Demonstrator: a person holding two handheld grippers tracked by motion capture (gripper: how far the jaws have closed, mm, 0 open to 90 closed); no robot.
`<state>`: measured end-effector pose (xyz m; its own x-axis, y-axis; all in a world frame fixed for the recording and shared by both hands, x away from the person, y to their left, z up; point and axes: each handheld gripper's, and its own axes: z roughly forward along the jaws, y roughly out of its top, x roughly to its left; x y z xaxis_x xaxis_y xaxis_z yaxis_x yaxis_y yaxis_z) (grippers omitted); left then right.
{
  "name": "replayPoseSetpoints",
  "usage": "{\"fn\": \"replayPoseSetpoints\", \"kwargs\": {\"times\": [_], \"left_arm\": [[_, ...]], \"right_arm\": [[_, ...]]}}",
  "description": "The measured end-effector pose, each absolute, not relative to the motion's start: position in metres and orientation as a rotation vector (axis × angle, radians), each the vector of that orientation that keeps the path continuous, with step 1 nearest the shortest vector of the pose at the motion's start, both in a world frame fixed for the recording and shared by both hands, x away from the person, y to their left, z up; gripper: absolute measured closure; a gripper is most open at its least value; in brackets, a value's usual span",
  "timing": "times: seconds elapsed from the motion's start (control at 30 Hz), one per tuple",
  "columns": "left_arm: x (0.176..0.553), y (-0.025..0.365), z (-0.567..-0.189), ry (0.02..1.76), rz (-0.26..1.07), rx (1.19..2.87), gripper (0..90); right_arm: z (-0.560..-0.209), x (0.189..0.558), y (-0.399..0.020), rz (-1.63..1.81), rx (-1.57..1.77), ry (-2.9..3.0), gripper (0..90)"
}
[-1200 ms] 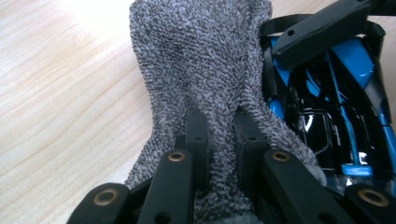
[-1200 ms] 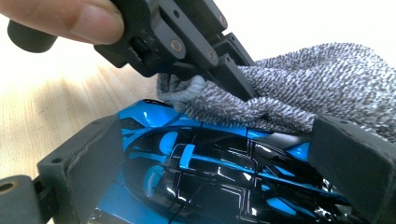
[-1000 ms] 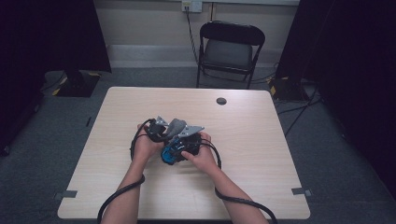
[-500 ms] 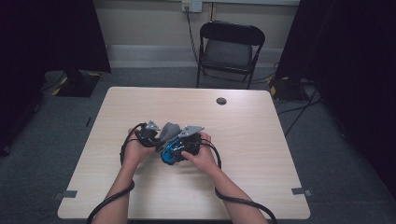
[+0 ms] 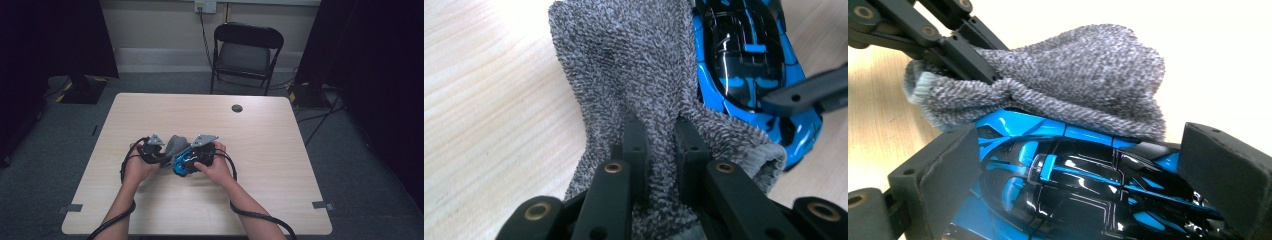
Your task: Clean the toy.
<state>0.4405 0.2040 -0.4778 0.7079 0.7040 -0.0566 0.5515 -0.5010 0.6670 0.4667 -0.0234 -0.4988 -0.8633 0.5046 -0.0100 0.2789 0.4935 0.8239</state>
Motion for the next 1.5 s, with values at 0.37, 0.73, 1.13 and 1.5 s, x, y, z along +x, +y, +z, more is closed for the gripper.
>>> {"fn": "replayPoseSetpoints", "kwargs": {"times": [0.37,0.73,1.13,1.5], "left_arm": [[0.424,0.215,-0.478,0.963,0.276,2.217,79.1],[0.404,0.223,-0.478,0.967,0.253,2.216,79.1],[0.379,0.227,-0.478,0.949,0.228,2.210,79.1],[0.361,0.237,-0.477,0.938,0.188,2.194,79.0]], "right_arm": [[-0.499,0.467,-0.023,1.306,0.668,2.488,2.9],[-0.498,0.466,-0.022,1.297,0.676,2.489,2.9],[-0.499,0.466,-0.023,1.301,0.677,2.486,2.9],[-0.499,0.466,-0.023,1.307,0.677,2.479,2.9]]}}
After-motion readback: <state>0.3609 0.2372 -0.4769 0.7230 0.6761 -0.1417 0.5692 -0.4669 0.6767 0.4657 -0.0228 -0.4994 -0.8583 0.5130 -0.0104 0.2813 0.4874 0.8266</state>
